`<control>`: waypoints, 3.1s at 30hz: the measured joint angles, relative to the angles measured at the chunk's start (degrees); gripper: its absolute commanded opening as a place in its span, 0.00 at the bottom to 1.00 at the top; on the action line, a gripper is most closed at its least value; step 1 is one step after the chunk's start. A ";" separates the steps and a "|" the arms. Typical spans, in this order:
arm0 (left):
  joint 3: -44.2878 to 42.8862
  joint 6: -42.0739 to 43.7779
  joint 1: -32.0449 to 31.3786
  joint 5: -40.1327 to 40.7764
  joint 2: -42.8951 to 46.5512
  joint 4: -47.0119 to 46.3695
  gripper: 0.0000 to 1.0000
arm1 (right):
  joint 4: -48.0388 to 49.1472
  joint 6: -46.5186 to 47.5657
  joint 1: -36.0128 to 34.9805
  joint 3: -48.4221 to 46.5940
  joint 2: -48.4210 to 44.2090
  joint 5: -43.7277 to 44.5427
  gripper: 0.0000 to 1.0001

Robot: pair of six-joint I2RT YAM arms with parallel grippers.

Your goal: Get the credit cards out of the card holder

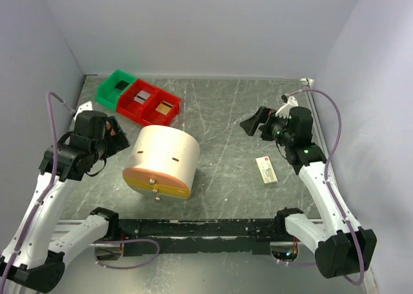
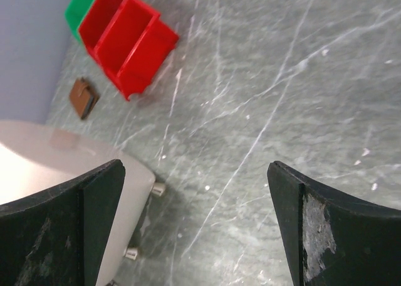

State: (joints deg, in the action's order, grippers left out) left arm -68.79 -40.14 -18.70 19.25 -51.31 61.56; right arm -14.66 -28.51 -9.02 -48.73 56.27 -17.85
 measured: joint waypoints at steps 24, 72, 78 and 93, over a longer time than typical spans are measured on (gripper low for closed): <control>8.63 -20.37 -1.44 -3.21 11.45 16.00 0.94 | -1.68 -0.09 3.32 2.80 -1.92 -17.11 1.00; 19.80 -17.68 -7.06 -21.57 -10.56 -25.07 0.94 | -13.66 -13.14 -27.45 12.46 -10.19 -3.67 1.00; 17.90 -15.89 -7.13 -21.38 -18.58 -31.34 0.94 | -8.57 -13.70 -27.30 11.26 -3.63 8.87 1.00; 2.08 -8.74 -8.68 -20.87 -37.66 -39.12 0.94 | -6.29 -2.75 -9.70 3.15 7.37 14.01 1.00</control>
State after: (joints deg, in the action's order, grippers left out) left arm -66.72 -48.88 -27.38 -1.63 -88.97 22.44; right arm -20.95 -31.27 -18.72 -45.58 63.64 -3.84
